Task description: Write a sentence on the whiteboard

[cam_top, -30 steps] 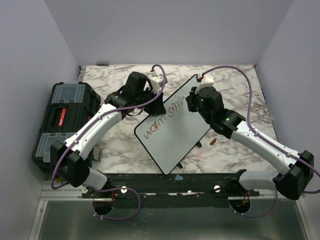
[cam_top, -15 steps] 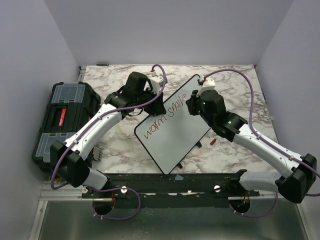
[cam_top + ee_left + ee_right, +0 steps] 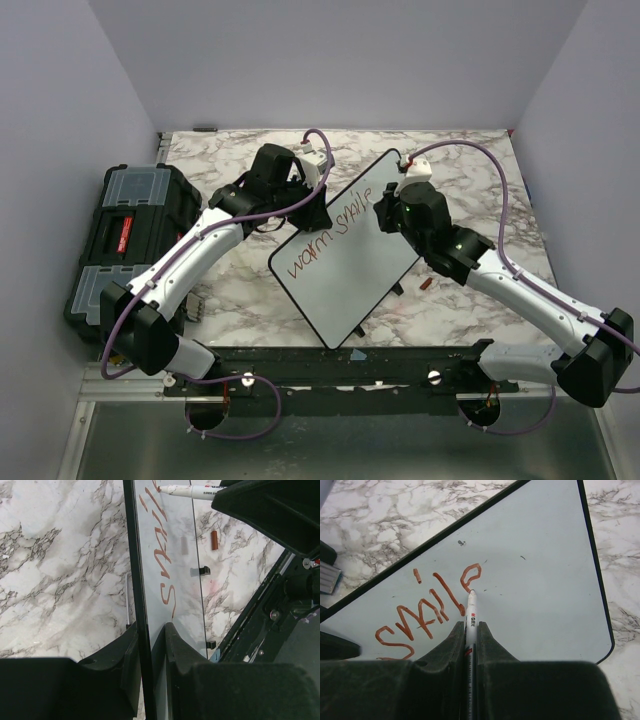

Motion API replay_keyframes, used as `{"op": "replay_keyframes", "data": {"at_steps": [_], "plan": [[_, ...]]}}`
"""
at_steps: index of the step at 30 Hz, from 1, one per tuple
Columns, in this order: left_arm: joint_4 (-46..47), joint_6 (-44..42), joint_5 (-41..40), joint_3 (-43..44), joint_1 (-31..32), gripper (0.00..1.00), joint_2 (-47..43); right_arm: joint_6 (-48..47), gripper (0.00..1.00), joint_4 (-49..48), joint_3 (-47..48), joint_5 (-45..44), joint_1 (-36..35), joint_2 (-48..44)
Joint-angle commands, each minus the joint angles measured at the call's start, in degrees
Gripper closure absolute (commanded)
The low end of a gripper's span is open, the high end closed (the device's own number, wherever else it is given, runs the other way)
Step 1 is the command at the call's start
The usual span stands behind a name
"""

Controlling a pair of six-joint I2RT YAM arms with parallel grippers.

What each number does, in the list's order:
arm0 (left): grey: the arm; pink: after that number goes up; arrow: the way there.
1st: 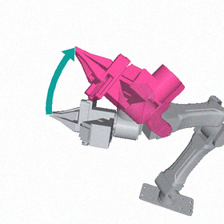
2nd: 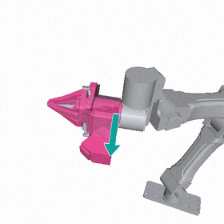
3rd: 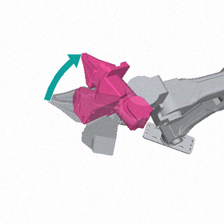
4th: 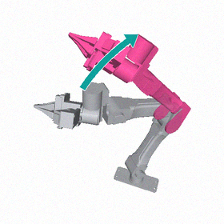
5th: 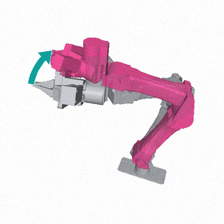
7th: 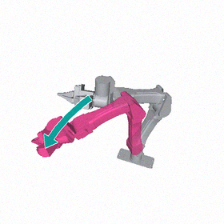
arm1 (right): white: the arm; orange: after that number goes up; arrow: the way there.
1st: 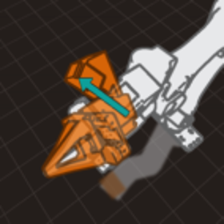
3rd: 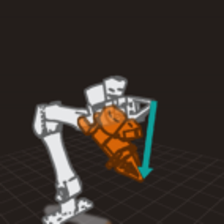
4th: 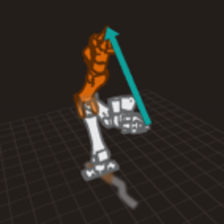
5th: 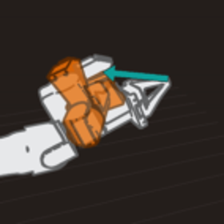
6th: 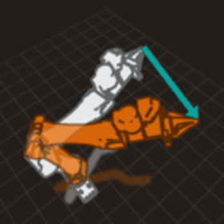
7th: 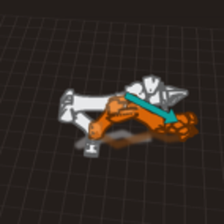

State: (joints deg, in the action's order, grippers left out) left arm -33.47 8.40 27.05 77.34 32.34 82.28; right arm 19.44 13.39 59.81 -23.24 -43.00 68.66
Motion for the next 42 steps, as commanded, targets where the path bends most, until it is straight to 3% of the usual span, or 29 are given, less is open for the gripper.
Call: {"op": "replay_keyframes", "data": {"at_steps": [1, 9, 17, 22, 42], "plan": [[-4.1, -3.6, 1.0, -1.7, 1.7, 1.0, -0.8, 0.7, 0.99, 2.0, 0.2, -3.0, 0.0, 0.1], [-4.0, -3.7, 0.8, -1.7, 1.6, 1.0, -0.9, -0.1, 0.99, 2.4, 2.4, -7.0, 0.0, 0.6], [-4.1, -3.8, 0.4, -1.8, 1.6, 1.0, -1.3, -0.5, 0.99, -1.9, -1.2, -10.4, 0.1, -7.7], [-4.1, -3.8, 0.4, -1.8, 1.6, 1.0, -1.3, -0.7, 0.99, -2.9, -2.1, -11.5, 0.0, -7.6], [-4.3, -4.0, -0.1, -1.8, 1.7, 1.0, -1.8, 1.6, 0.99, -8.6, -1.1, 6.2, 8.2, -1.8]]}}
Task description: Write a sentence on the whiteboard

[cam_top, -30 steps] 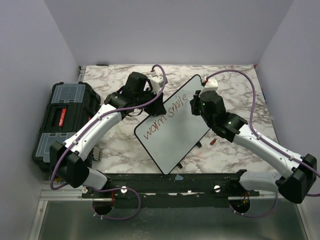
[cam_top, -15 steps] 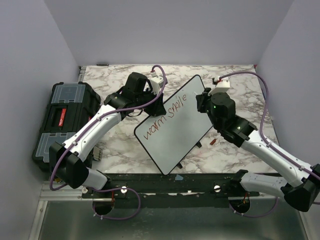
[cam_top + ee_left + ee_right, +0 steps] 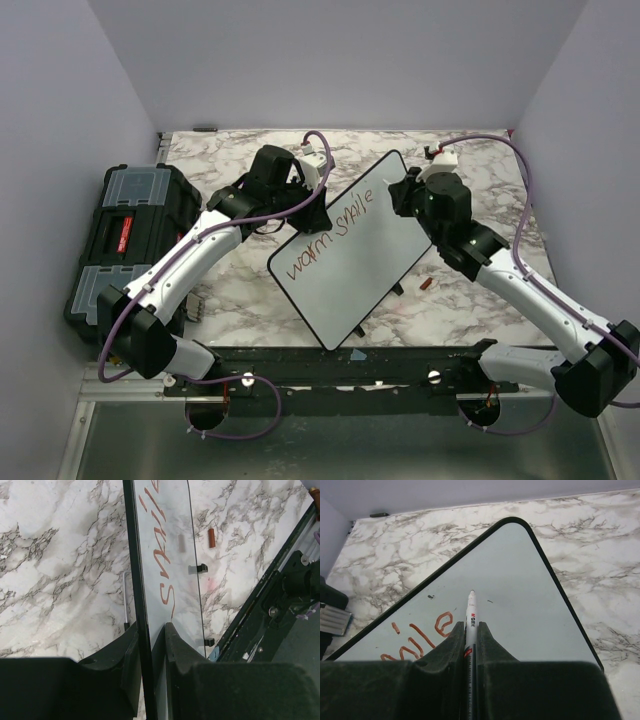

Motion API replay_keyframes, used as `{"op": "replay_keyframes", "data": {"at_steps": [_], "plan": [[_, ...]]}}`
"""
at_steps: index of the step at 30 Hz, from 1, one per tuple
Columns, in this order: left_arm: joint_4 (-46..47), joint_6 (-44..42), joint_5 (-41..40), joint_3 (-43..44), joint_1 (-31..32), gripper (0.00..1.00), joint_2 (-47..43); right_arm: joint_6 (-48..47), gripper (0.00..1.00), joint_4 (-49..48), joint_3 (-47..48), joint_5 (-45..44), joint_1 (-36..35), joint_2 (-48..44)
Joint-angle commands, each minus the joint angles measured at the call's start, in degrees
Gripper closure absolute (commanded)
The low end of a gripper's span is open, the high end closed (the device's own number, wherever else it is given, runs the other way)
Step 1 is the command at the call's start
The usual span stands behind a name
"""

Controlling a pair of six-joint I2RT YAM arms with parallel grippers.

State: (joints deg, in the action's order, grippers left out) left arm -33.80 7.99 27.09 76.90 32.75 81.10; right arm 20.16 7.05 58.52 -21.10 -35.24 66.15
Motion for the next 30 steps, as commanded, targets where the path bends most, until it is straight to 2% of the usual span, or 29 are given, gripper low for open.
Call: {"op": "replay_keyframes", "data": {"at_steps": [1, 30], "plan": [[-4.0, -3.6, -0.1, -1.3, 1.3, 1.0, -0.6, 1.0, 0.99, -2.4, 0.2, 4.3, 0.6, 0.9], [-4.1, -3.6, -0.2, -1.1, 1.2, 1.0, -0.5, 1.5, 0.99, -2.3, -0.7, 9.8, 1.1, 3.0]]}}
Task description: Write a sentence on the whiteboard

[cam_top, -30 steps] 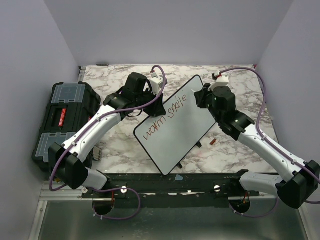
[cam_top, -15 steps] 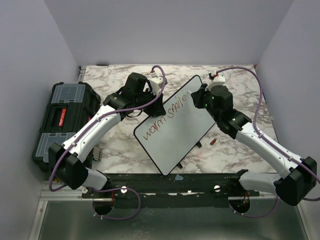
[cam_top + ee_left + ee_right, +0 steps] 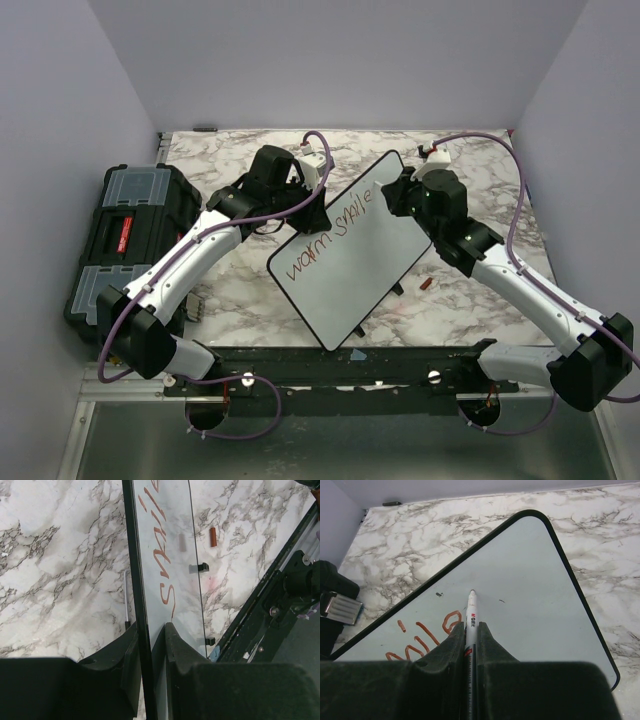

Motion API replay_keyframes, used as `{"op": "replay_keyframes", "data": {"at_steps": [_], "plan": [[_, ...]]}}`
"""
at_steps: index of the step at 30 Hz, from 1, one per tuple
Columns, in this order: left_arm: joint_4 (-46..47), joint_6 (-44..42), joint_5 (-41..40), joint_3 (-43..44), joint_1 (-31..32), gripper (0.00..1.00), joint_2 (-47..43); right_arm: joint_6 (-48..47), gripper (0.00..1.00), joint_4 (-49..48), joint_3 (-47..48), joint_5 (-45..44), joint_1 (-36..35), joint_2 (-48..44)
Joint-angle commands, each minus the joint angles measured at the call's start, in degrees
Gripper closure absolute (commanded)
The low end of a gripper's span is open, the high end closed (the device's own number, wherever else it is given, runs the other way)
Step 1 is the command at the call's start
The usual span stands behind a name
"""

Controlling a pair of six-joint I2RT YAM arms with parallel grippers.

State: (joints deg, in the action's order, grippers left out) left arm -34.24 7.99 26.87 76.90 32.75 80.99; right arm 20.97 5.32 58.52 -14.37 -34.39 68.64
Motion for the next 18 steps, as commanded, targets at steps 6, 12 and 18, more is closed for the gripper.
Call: {"op": "replay_keyframes", "data": {"at_steps": [6, 12, 18], "plan": [[-3.6, -3.6, -0.1, -1.1, 1.2, 1.0, -0.3, 1.0, 0.99, -0.2, -1.6, 4.7, 0.2, 0.1], [-3.6, -3.7, -0.2, -1.1, 1.2, 1.0, -0.3, 1.4, 0.99, 0.2, -2.4, 5.4, 0.2, -0.3], [-3.6, -3.7, -0.3, -1.1, 1.2, 1.0, -0.2, 1.8, 0.99, 0.5, -3.4, 5.7, 0.2, -0.7]]}}
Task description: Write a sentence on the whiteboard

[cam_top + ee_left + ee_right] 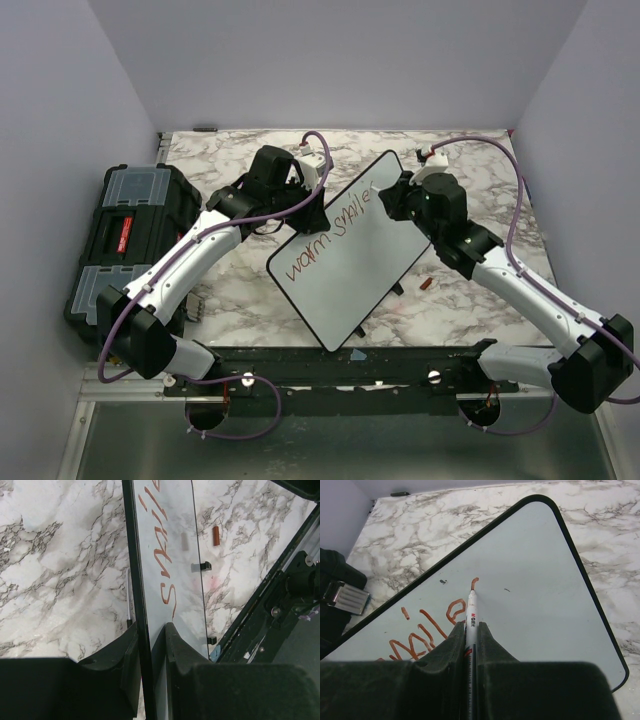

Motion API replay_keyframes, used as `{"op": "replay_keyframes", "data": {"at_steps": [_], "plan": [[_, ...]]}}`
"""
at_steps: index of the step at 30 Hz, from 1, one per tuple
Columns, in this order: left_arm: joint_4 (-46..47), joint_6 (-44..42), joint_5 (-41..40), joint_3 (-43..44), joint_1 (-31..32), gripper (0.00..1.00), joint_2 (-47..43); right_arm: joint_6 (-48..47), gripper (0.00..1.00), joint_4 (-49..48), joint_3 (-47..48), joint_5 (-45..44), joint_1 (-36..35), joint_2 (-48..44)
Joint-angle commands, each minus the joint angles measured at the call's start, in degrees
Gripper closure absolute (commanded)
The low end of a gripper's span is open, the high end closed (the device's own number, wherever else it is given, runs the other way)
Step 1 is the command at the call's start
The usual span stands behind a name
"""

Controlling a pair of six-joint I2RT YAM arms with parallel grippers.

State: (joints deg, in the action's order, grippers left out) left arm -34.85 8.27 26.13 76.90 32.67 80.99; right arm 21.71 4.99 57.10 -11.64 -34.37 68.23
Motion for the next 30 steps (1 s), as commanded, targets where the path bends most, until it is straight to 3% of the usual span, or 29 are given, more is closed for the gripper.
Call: {"op": "replay_keyframes", "data": {"at_steps": [1, 30], "plan": [[-3.0, -3.9, 0.5, -1.1, 1.3, 1.0, -0.2, 1.1, 0.99, 0.9, -2.1, 2.9, 0.2, -0.4], [-3.0, -4.0, 0.3, -1.2, 1.3, 1.0, -0.1, -0.6, 0.99, 2.4, -0.1, -3.9, 0.5, 1.7]]}}
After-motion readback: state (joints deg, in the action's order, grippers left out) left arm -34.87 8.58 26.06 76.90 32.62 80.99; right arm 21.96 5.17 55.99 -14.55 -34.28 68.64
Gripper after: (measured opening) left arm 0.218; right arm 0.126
